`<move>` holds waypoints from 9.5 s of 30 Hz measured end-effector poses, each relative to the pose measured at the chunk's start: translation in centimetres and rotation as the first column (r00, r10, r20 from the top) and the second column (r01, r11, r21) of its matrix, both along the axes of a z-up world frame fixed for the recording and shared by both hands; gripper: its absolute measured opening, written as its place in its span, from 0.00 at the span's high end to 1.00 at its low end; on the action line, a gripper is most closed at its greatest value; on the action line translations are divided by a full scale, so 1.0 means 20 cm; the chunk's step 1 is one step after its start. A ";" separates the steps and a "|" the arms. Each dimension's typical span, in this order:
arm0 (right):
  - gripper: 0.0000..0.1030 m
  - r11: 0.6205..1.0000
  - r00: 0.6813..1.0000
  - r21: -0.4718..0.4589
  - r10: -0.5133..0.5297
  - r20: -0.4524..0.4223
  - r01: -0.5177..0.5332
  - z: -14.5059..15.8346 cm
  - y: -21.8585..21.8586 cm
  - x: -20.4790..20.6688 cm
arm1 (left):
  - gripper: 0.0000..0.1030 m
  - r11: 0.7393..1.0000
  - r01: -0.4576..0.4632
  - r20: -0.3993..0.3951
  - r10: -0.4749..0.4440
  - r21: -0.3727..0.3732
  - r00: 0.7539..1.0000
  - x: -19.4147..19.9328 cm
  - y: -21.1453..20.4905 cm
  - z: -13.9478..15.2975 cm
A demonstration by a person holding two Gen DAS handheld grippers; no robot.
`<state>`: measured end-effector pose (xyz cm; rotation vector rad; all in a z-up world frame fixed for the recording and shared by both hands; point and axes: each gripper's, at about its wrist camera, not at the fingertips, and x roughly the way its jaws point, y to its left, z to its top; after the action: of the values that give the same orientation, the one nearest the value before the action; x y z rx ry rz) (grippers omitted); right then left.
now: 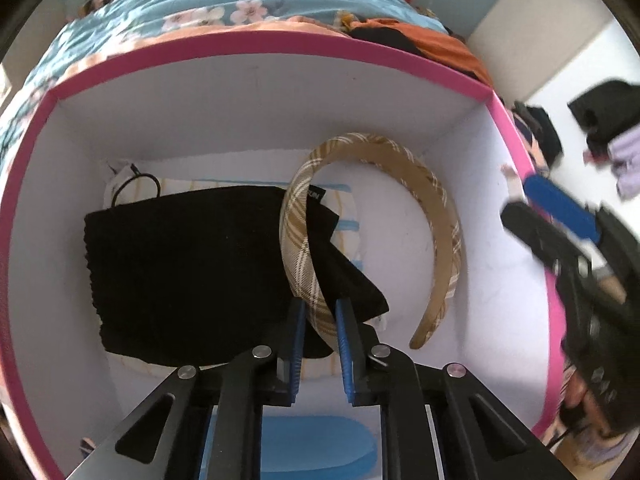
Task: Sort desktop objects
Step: 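Lower the headband into the box and open the right gripper, then withdraw the right gripper from the box and move it over the clutter, then grasp the white lotion bottle with the right gripper, then lift the white lotion bottle with the right gripper over the box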
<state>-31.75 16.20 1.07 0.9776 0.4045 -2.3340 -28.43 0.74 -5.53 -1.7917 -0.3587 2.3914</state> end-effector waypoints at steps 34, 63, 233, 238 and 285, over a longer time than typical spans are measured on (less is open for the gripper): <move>0.53 0.967 0.995 -0.239 0.094 0.027 -0.085 0.13 0.16 0.35 | 0.51 0.997 0.043 -0.234 -0.027 0.066 0.972 0.23 -0.03 0.22; 0.44 0.959 0.981 -0.255 0.159 0.112 -0.127 -0.10 0.30 0.99 | 0.20 0.994 0.091 -0.431 -0.108 -0.060 0.896 1.06 -0.23 0.17; 0.45 0.913 0.985 -0.372 -0.141 0.101 0.169 -0.06 0.90 1.18 | 0.36 0.898 0.436 -0.352 -0.389 0.060 0.851 1.19 0.51 0.29; 0.45 0.918 0.990 -0.369 -0.123 0.074 0.142 -0.01 0.87 1.18 | 0.36 0.906 0.419 -0.384 -0.367 0.058 0.847 1.20 0.47 0.34; 0.45 0.935 0.995 -0.344 0.098 0.027 -0.083 0.19 0.35 0.80 | 0.36 0.985 0.173 -0.433 -0.153 0.007 0.888 0.88 0.02 0.50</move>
<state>-15.78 23.24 4.92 0.8190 0.0193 -2.1975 -10.87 1.20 4.57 -1.1658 -0.1965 2.5373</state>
